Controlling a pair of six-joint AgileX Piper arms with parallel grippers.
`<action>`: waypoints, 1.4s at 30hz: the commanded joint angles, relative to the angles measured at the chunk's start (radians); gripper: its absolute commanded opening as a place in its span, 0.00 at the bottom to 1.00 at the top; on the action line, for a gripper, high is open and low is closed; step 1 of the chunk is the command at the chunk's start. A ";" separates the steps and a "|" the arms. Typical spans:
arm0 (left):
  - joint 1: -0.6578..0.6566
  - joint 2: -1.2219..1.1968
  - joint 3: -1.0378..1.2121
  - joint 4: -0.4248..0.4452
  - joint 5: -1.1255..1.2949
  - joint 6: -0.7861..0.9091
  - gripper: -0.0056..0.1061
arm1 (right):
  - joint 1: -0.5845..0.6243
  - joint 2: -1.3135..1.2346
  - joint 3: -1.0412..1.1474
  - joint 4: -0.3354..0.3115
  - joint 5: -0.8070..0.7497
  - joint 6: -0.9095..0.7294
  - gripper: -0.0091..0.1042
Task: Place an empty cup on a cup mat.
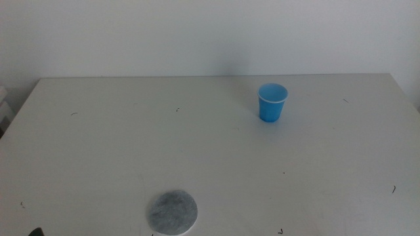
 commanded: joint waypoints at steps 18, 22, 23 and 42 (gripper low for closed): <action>0.001 -0.013 -0.006 0.000 -0.066 -0.011 0.99 | 0.003 0.562 -0.630 0.005 0.256 0.030 0.91; 0.001 -0.013 -0.006 0.000 -0.066 -0.011 0.99 | 0.012 0.706 -0.768 0.017 0.329 0.030 0.91; 0.001 -0.013 -0.006 0.000 -0.066 -0.011 0.99 | 0.026 0.745 -0.801 0.017 0.346 0.030 0.91; 0.001 -0.013 -0.006 0.000 -0.066 -0.011 0.99 | 0.250 1.405 -1.495 -0.022 0.509 0.057 0.91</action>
